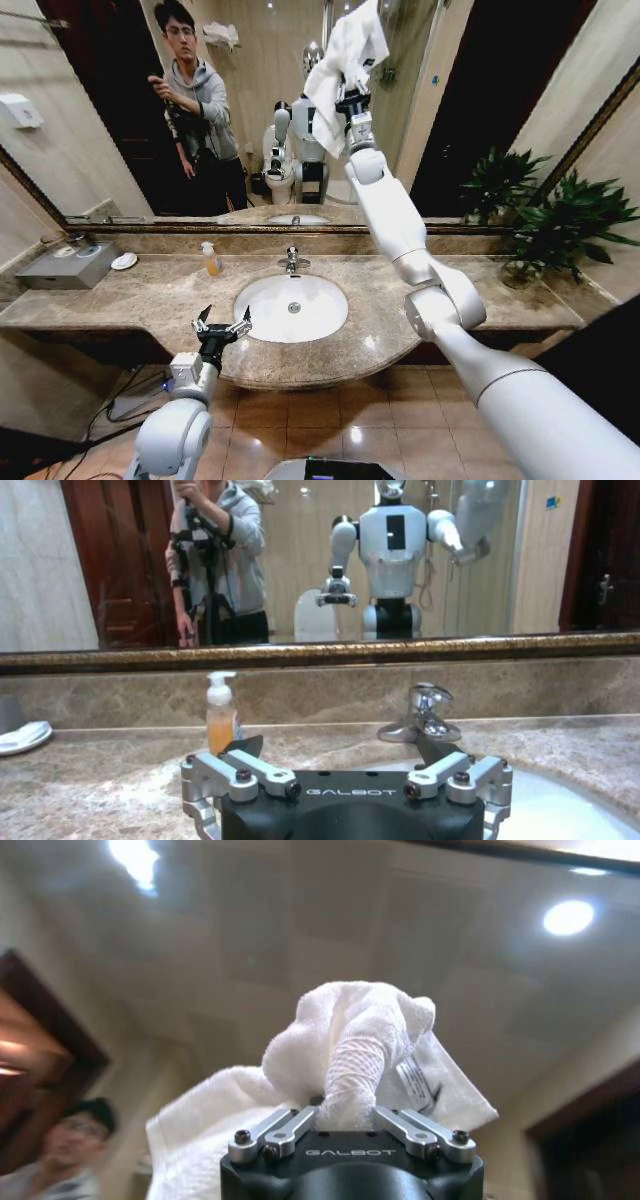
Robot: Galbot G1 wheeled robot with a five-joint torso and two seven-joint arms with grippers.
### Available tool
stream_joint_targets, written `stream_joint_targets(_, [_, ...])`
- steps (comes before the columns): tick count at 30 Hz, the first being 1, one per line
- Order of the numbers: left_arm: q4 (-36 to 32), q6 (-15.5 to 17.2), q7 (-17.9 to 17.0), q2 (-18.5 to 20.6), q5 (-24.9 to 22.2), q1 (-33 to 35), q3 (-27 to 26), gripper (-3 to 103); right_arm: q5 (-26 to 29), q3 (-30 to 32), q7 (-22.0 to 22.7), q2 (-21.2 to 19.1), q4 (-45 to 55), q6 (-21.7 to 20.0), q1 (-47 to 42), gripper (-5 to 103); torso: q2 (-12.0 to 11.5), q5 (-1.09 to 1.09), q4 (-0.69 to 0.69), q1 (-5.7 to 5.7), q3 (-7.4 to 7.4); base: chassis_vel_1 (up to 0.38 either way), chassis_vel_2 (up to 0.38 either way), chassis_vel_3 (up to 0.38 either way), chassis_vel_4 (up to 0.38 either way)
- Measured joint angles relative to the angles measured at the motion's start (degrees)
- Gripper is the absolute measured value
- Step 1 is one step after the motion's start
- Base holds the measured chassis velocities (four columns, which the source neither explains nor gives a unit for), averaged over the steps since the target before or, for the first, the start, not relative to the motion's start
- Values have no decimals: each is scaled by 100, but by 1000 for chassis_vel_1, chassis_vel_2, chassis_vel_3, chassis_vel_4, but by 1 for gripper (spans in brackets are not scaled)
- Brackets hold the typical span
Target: Pick up the towel from the sink counter and wipe the mirror surface.
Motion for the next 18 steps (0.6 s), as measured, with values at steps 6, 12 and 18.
stream_joint_targets(6, [0, 0, 0, -1, 0, -1, 0, 100, 181, 346, 40, -582, 346, -91, -52, 9, 0, 4, -8, 0, 0, 0, 0, 0, 0])
stream_joint_targets(12, [0, 0, 0, 0, 0, 0, 0, 100, 287, 492, 40, -881, 500, -138, -59, 9, 0, 2, -7, 0, 0, 0, 0, 0, 0])
stream_joint_targets(18, [0, 0, 0, -1, 0, 0, 0, 100, 405, 94, -24, -462, 539, -155, -77, 9, 0, -1, 0, 0, 0, 0, 0, 0, 0])
